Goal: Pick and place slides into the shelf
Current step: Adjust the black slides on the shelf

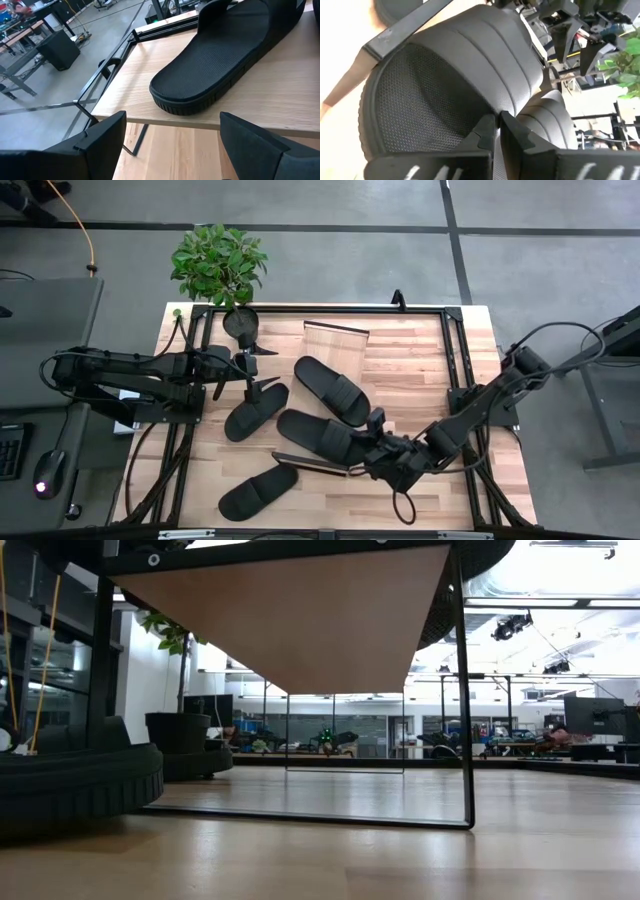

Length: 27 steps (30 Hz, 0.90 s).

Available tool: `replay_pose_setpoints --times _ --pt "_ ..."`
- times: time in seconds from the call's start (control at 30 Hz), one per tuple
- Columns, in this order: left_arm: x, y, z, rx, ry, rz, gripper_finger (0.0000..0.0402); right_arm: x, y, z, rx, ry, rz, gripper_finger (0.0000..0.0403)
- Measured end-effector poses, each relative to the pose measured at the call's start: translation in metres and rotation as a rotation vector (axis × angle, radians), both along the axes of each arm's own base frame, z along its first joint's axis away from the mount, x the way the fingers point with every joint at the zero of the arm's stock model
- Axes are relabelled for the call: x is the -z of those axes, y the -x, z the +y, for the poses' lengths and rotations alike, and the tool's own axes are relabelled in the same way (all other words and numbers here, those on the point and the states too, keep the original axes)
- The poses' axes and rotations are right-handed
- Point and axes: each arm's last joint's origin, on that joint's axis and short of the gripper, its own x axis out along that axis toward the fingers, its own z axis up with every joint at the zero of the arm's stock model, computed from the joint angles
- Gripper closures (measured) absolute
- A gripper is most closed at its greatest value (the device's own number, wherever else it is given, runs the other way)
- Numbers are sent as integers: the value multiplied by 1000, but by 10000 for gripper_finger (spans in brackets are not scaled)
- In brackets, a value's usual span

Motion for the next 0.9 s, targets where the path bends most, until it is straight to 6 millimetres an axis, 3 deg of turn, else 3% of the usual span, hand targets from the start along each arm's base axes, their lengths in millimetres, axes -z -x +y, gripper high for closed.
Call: replay_pose_setpoints --times 0.37,0.63,0.9 --pt "0 0 0 0 0 0 99 -9 -1 -12 -61 -54 45 403" --pt "0 0 0 0 0 0 98 5 -16 -42 -175 -160 35 403" --pt "0 0 0 0 0 1 99 13 15 -63 -264 -151 -95 403"
